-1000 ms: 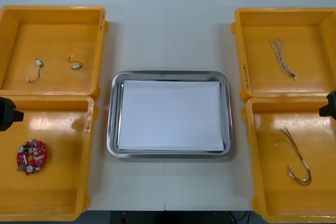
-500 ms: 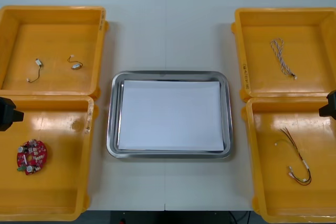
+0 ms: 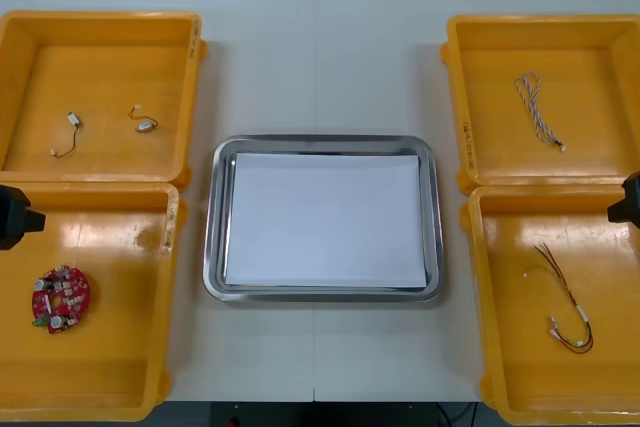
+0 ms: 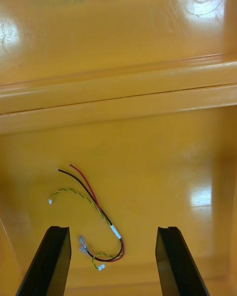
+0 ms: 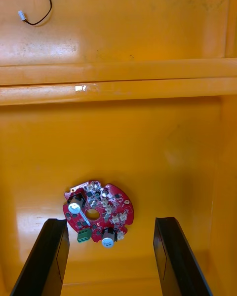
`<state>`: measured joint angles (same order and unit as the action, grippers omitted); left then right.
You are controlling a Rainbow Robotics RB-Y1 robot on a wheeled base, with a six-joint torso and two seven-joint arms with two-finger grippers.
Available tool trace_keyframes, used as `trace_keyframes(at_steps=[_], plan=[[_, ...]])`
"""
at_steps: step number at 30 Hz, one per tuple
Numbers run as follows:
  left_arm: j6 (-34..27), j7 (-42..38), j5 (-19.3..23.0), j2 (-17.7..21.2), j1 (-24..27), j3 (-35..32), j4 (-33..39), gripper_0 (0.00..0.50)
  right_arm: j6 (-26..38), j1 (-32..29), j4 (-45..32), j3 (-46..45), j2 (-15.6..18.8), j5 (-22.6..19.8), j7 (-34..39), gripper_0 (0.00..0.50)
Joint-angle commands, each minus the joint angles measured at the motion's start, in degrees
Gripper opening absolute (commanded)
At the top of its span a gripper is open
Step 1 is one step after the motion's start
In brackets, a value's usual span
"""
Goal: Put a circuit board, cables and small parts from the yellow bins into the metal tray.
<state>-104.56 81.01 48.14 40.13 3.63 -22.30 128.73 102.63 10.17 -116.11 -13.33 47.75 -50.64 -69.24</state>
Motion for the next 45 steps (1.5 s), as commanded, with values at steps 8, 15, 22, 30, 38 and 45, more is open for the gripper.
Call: trace_keyframes(at_steps=[8,15,22,30,38,45], plan=[[-0.4,5.0,-0.5,2.5,1.6,0.4,0.2,0.500,0.0,-0.1,-1.2,-1.7,0.0,-0.2,-3.3,0.500],[-0.4,5.0,-0.5,2.5,1.6,0.4,0.2,0.500,0.0,-0.1,-1.2,-1.7,0.0,-0.2,-3.3,0.500],[-0.4,5.0,-0.5,2.5,1.6,0.4,0.2,0.500,0.0,-0.1,-1.2,-1.7,0.0,-0.2,-3.3,0.500],[-0.4,5.0,-0.5,2.5,1.6,0.4,0.2,0.500,0.0,-0.1,-1.2,-1.7,0.0,-0.2,-3.3,0.500],[-0.4,5.0,-0.5,2.5,1.6,0.4,0.2,0.500,0.0,-0.1,-1.2,-1.7,0.0,-0.2,-3.3,0.500],[-0.4,5.0,-0.5,2.5,1.6,0.4,0.2,0.500,0.0,-0.1,-1.2,-1.7,0.0,-0.2,-3.3,0.500]])
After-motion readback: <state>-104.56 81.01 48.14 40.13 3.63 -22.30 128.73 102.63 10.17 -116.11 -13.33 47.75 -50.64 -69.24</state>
